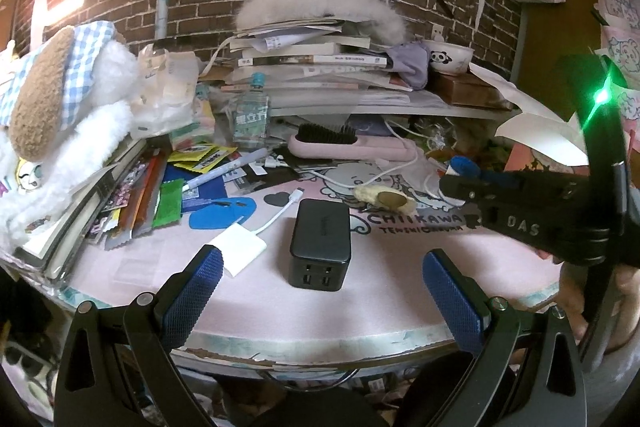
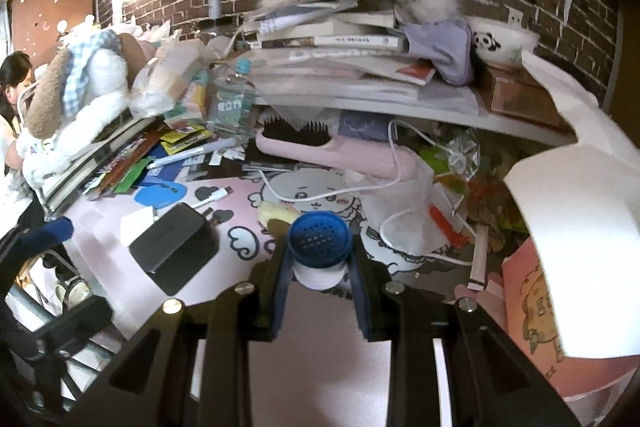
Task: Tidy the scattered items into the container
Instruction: 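Lift the jar with the right gripper and carry it over the box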
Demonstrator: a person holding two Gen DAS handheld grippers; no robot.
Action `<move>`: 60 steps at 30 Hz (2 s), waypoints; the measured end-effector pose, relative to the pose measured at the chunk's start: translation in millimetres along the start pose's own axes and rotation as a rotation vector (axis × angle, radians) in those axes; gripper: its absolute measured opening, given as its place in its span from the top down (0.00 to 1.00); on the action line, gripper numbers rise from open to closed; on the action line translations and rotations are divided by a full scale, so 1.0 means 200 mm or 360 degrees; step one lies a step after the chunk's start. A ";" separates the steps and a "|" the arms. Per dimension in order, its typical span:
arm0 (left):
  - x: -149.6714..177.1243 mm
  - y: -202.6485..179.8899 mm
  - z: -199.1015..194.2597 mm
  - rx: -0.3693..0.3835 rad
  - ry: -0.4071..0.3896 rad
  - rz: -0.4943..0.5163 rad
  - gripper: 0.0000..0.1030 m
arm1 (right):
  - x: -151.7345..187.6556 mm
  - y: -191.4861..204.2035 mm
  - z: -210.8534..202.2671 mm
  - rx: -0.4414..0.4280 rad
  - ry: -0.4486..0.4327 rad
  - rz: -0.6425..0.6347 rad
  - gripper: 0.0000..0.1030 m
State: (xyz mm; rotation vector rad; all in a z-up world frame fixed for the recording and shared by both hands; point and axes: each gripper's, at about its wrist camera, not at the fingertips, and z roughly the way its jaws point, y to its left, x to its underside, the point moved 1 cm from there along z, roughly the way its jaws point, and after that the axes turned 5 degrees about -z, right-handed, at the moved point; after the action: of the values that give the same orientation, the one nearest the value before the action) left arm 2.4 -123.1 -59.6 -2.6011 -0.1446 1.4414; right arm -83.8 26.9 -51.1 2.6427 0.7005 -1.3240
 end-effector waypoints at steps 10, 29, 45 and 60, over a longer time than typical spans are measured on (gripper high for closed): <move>-0.02 -0.05 0.00 0.0013 0.0002 0.0027 0.03 | -0.07 -0.02 -0.17 -0.0017 -0.0086 -0.0020 0.76; -0.05 -0.14 0.00 0.0042 0.0000 0.0074 0.03 | -0.18 -0.21 -0.42 0.0151 -0.0133 0.0014 0.76; -0.08 -0.29 0.04 0.0138 0.0003 0.0135 0.03 | -0.17 -0.56 -0.55 0.0427 -0.0063 0.0148 0.76; -0.07 -0.39 0.07 0.0208 0.0029 0.0211 0.03 | -0.07 -0.93 -0.56 0.0630 0.0155 0.0275 0.76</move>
State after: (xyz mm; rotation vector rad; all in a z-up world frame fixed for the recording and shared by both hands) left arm -17.8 -47.3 -40.5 -2.5588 0.1224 1.4159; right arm -91.9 220.5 49.1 3.0047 0.2253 -1.4164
